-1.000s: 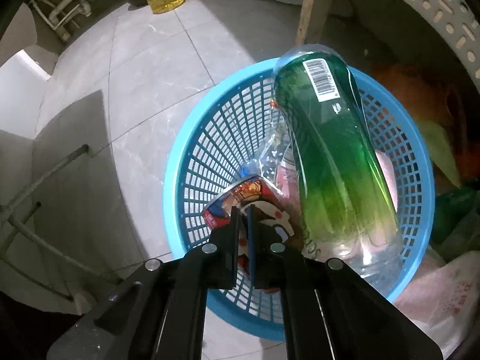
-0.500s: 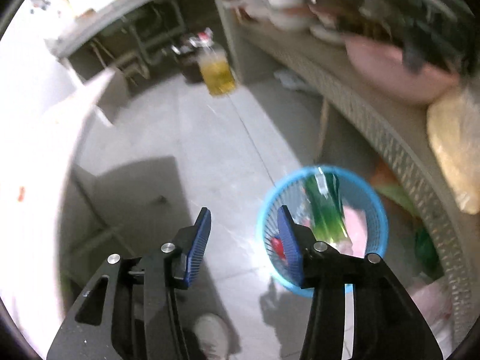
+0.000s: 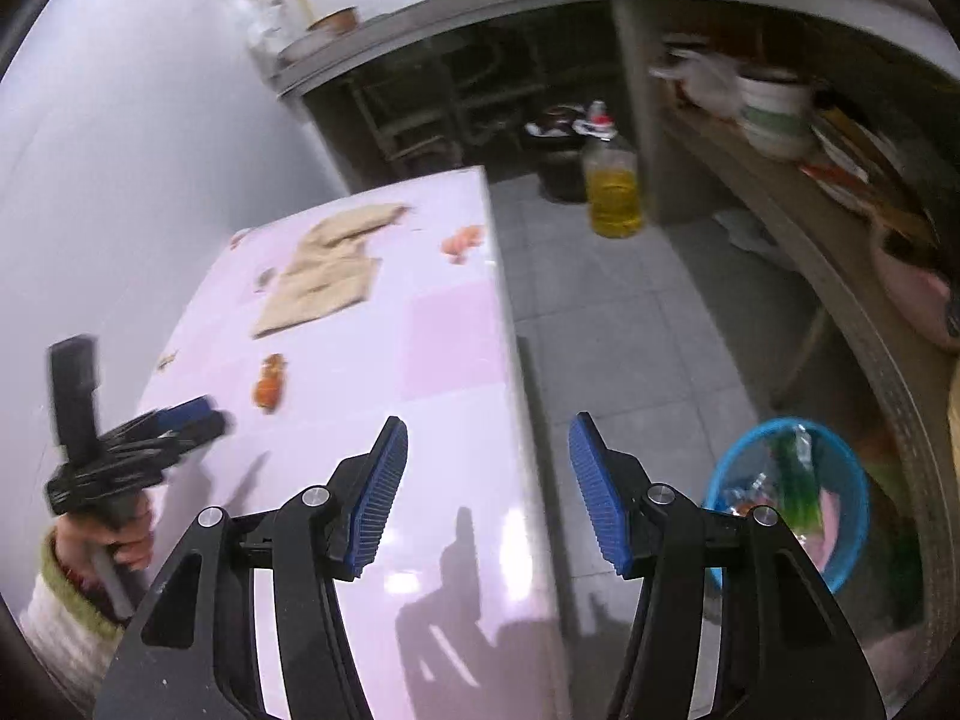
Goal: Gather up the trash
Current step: 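Move both tools back over the table, then grasp the orange peel with the left tool while the right tool grasps the beige cloth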
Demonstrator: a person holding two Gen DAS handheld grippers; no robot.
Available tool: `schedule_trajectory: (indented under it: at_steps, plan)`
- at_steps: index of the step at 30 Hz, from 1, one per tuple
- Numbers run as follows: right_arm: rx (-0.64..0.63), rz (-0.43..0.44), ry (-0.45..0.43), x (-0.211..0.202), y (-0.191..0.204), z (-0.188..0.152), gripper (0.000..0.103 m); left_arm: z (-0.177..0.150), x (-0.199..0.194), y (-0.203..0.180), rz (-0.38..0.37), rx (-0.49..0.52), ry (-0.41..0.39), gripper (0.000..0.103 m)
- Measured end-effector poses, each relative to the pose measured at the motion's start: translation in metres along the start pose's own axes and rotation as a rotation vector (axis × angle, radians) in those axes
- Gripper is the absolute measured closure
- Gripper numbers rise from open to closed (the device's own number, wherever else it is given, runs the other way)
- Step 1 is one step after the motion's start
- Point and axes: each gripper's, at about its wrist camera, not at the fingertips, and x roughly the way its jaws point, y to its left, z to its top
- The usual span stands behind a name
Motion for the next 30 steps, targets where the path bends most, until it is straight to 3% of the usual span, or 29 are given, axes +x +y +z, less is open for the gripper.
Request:
schedule_trajectory:
  at_steps: [4,8,10,14,21,24,27,30]
  plan:
    - [-0.068,0.015,0.013,0.009,0.025,0.01,0.049,0.008,0.021,-0.004,0.035,0.05,0.023,0.032]
    - [-0.126,0.013,0.02,0.013,0.045,0.016,0.049,0.015,0.038,-0.002,0.107,0.066,0.024,0.051]
    - [-0.144,0.009,0.026,0.014,0.052,0.018,0.049,0.017,0.041,-0.005,0.148,0.096,0.011,0.063]
    - [-0.155,0.004,0.03,0.019,0.062,0.026,0.049,0.018,0.04,0.0,0.125,0.083,0.011,0.088]
    - [-0.116,0.092,0.059,0.05,0.08,0.056,0.049,0.004,0.023,0.007,0.14,0.077,-0.002,0.092]
    - [-0.14,0.11,0.092,0.076,0.099,0.071,0.042,-0.011,0.005,0.02,0.128,0.033,-0.017,0.092]
    - [-0.195,0.094,0.101,0.106,0.125,0.085,0.035,-0.027,-0.017,0.034,0.123,-0.034,-0.053,0.092]
    - [-0.253,0.066,0.117,0.139,0.15,0.097,0.035,-0.044,-0.038,0.045,0.116,-0.094,-0.087,0.092]
